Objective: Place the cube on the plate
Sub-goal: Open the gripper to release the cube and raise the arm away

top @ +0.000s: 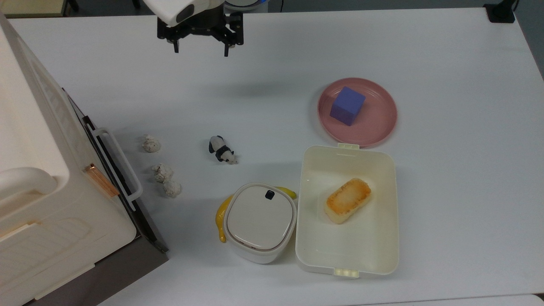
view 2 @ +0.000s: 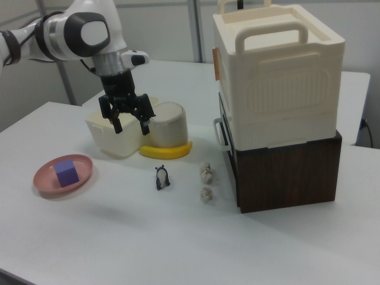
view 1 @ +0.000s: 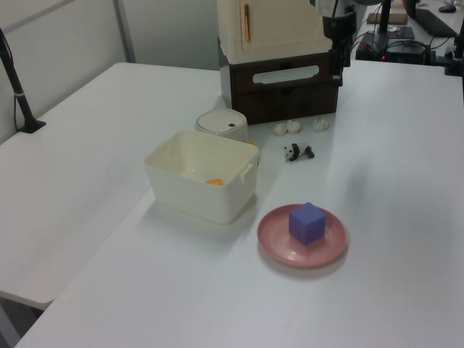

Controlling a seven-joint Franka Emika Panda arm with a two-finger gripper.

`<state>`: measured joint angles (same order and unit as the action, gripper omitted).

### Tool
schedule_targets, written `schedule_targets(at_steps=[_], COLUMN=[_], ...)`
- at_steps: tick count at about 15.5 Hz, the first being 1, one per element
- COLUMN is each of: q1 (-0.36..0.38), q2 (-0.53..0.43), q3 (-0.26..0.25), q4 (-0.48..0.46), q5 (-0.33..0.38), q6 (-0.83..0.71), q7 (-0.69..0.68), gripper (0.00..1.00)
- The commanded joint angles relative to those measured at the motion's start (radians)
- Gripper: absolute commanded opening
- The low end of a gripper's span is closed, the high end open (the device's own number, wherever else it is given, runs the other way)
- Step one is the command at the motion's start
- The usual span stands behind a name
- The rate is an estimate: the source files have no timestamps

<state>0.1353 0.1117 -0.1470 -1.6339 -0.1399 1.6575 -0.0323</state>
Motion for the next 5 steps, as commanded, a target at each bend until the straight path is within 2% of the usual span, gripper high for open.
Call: schedule_targets(at_steps=[1,4,5], q1=[0.014,0.014,0.012], q2=[-0.006,-0.006,-0.009], q3=[-0.008,-0.048,-0.052], q4=[0.005,0.006,0.006], q5=[0.014,0.036,0.071], q6=[-0.015,-0.015,-0.016], q7=[-0.028,-0.032,-0.032], gripper=[1.0,1.0,1.0])
